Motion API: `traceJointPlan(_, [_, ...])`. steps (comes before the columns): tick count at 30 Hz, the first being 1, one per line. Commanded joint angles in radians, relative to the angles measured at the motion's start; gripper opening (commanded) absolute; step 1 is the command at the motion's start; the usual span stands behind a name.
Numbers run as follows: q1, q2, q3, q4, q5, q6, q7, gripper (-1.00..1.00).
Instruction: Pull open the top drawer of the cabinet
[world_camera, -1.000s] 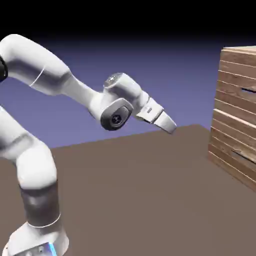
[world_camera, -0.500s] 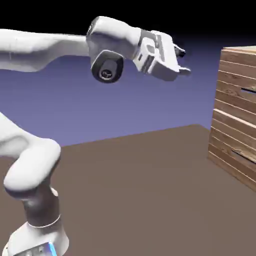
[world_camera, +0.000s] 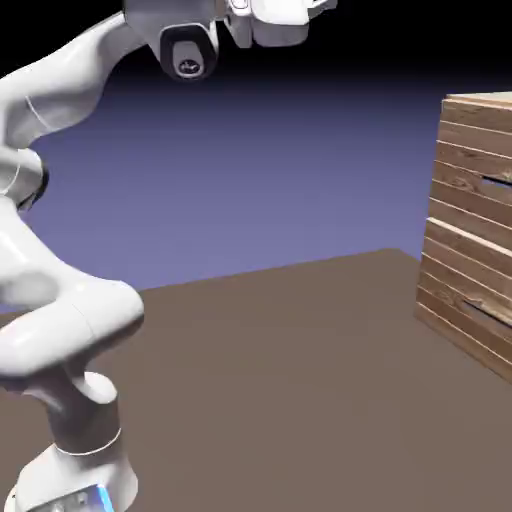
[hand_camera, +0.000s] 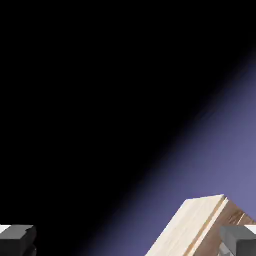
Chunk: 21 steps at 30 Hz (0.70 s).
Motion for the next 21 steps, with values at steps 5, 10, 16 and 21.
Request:
traceJointPlan(5, [-0.181,-0.079,0.102,0.119,0.215,-0.03,0.043,0.0])
traceJointPlan(10, [-0.362,-0.158,0.203,0.239,0.43,-0.061,0.086,0.0])
traceJointPlan(16, [-0.58,-0.253,0.325,0.382,0.689,-0.097,0.138,0.0])
traceJointPlan(21, [-0.761,-0.332,0.427,0.501,0.904,-0.128,0.181,0.0])
